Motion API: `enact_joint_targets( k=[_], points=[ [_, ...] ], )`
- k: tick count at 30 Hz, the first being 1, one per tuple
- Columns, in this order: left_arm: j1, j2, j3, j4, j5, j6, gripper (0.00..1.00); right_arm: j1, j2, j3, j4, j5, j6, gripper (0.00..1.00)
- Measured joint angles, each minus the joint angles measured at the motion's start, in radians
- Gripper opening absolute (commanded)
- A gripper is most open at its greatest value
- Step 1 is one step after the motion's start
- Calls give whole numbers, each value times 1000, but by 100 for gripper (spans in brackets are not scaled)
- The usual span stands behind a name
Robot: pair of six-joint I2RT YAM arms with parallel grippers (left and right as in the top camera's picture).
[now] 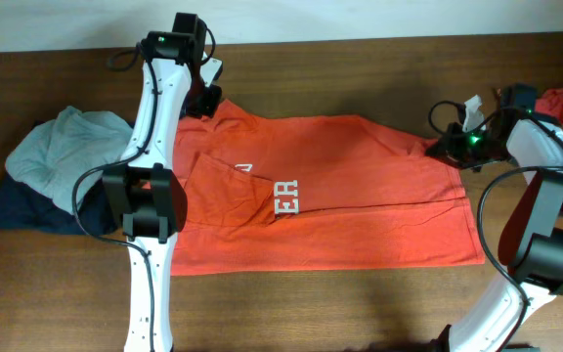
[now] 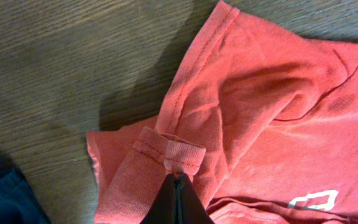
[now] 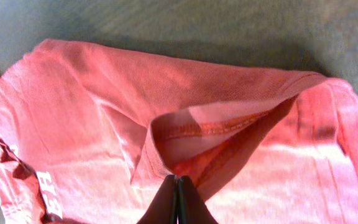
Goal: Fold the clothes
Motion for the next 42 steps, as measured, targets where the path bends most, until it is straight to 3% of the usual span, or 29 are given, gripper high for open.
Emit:
enact_joint_targets(
  k=[8, 20, 24, 25, 26, 28, 33, 37, 40, 42],
  points=[
    [31, 0, 0, -23, 0, 0, 1, 0, -179, 0, -175, 180, -41, 4],
    [49, -1, 0, -29, 0, 0, 0, 0, -189, 0, -333, 279, -45, 4],
    [50, -1, 0, -30, 0, 0, 1, 0, -189, 0, -354, 294, -46, 14],
    [50, -1, 0, -30, 0, 0, 7, 0, -189, 0, -359, 295, -47, 26],
    [50, -1, 0, -34, 0, 0, 18, 0, -189, 0, -364, 298, -50, 32],
    [50, -1, 0, -39, 0, -7, 41, 0, -189, 0, -369, 310, -54, 36],
    [50, -3, 0, -41, -1, -11, 61, 0, -189, 0, -372, 325, -55, 41],
    [47, -32, 0, -21, 21, -10, 61, 0, -189, 0, -359, 294, -55, 42],
    [36, -73, 3, 37, 132, 43, 47, 0, -189, 0, -336, 249, -55, 42],
    [17, -74, 8, 80, 163, 76, 47, 0, -189, 0, -334, 234, -55, 42]
  ],
)
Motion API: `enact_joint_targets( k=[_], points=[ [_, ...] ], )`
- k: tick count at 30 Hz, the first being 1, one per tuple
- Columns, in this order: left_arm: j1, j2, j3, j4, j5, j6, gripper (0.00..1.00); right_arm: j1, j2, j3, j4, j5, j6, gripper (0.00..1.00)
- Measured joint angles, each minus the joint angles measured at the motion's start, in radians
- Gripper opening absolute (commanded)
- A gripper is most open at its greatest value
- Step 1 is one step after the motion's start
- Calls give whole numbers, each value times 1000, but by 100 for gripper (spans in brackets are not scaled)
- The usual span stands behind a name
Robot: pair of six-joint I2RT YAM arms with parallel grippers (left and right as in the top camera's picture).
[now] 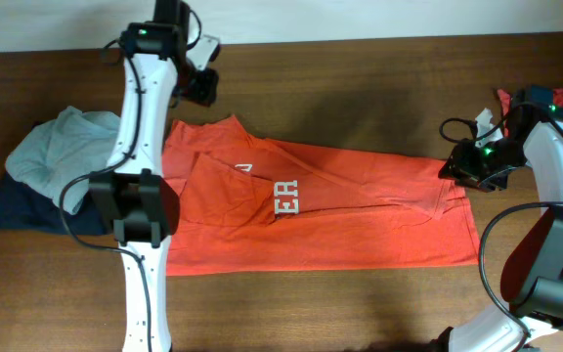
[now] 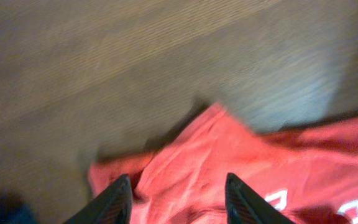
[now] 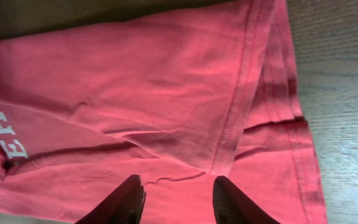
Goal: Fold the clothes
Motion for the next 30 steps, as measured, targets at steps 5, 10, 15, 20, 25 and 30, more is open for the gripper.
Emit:
enact_joint_targets(
  k=[5, 10, 15, 20, 25, 30],
  points=[
    [-68, 28, 2, 48, 40, 50, 53, 0, 0, 0, 1, -17, 0, 42],
    [-98, 123, 2, 64, 35, 65, 53, 19, 0, 0, 9, -24, 0, 42],
    [-92, 150, 2, 73, 8, 66, 52, 84, 0, 0, 26, -24, 0, 41],
    [-91, 188, 3, 71, 2, 64, 39, 116, 0, 0, 28, -20, 0, 41],
    [-91, 221, 4, 70, -25, 63, 12, 116, 0, 0, 28, -12, 1, 41],
    [-91, 221, 16, 53, -90, 63, 1, 116, 0, 0, 29, -9, 1, 41]
  ],
)
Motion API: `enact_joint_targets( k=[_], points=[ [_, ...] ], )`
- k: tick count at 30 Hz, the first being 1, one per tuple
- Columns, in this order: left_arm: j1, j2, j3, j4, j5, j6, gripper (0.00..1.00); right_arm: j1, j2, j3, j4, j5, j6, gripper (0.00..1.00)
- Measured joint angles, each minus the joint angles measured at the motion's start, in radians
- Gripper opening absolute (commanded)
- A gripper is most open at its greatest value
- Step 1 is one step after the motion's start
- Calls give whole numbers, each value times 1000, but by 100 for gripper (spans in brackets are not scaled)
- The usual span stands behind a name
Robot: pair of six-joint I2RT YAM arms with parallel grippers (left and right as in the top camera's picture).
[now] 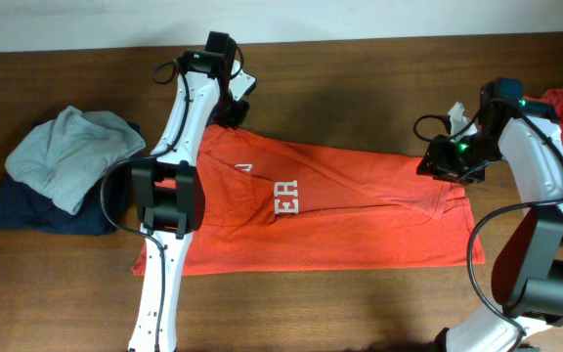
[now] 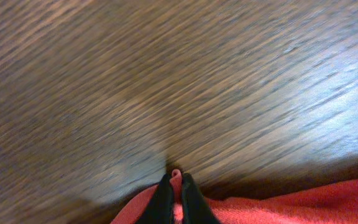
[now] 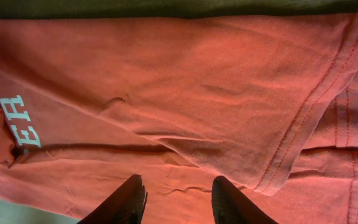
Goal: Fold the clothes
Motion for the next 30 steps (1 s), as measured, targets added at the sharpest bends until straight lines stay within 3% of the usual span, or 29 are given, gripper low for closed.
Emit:
enact_joint_targets(
  k=[5, 16, 30],
  points=[
    [0, 0, 82, -45, -31, -26, 1, 0, 0, 0, 3, 0, 0, 41],
    [0, -92, 175, -376, -43, -91, 1, 0, 0, 0, 7, 0, -1, 41],
    [-55, -97, 110, -383, -13, -153, 1, 0, 0, 0, 7, 0, 0, 41]
  ],
)
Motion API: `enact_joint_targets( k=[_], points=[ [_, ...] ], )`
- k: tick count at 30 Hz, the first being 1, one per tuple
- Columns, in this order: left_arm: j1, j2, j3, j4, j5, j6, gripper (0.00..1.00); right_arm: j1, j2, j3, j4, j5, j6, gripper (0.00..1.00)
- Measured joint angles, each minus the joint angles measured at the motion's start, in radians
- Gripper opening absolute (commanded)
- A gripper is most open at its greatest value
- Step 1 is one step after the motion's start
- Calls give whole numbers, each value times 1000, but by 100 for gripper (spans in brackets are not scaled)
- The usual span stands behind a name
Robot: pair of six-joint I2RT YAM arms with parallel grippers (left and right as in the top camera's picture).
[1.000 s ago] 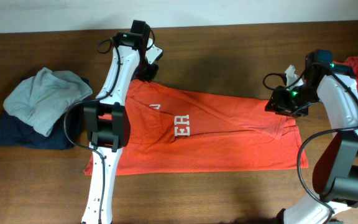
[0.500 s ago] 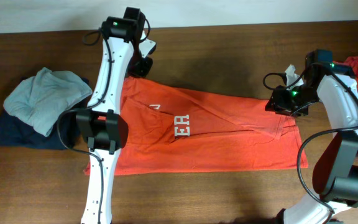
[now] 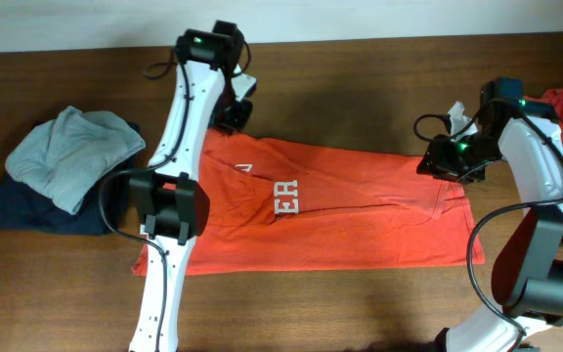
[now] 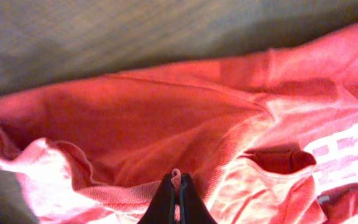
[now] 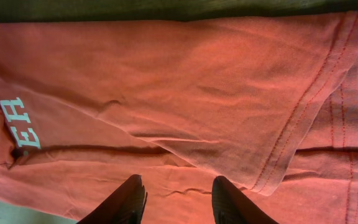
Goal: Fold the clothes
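An orange T-shirt [image 3: 321, 210] with white letters lies spread across the table, folded over lengthwise. My left gripper [image 3: 231, 115] is at the shirt's far left corner, shut on a pinch of the orange cloth [image 4: 176, 177]. My right gripper [image 3: 440, 162] hovers over the shirt's right end, open, its two fingers apart above the hemmed edge [image 5: 303, 134] with nothing between them.
A pile of grey and dark blue clothes [image 3: 52, 166] sits at the left of the table. A red garment lies at the far right edge. The wooden table [image 3: 360, 78] shows bare behind the shirt.
My left gripper, still shut on the cloth, has moved so that its camera now looks over the shirt instead of bare wood. The right gripper stays open in the same place.
Both grippers were shut on the shirt's far edge, left on the sleeve and right on the hem. Then both were open with the shirt folded narrower. Then the left was shut on cloth at the far left corner, where it remains.
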Motion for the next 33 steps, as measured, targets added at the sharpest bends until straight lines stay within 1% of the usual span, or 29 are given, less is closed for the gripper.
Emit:
enact_joint_targets(
  k=[5, 10, 18, 25, 27, 28, 32, 33],
  points=[
    [-11, -70, -200, 0, -11, -9, 1, 0, 0, 0, 0, 0, 0, 41],
    [-11, -144, -387, -2, -59, -42, 1, 0, 0, 0, 0, 0, 0, 41],
    [-11, -237, -530, 0, -74, -61, 1, 0, 0, 0, 0, 0, -1, 41],
    [-16, -240, -690, -2, -74, -66, 1, 0, 0, 0, 1, 0, 0, 41],
    [-16, -240, -706, -3, -74, -72, 5, 0, 0, 0, 3, 0, 0, 41],
    [-17, -240, -709, -3, -74, -77, 13, 0, 0, 0, 4, 0, -1, 41],
    [-18, -246, -711, -3, -75, -87, 25, 0, 0, 0, 4, 0, -1, 41],
    [-18, -252, -711, -3, -82, -90, 30, 0, 0, 0, 4, 0, -1, 41]
  ],
)
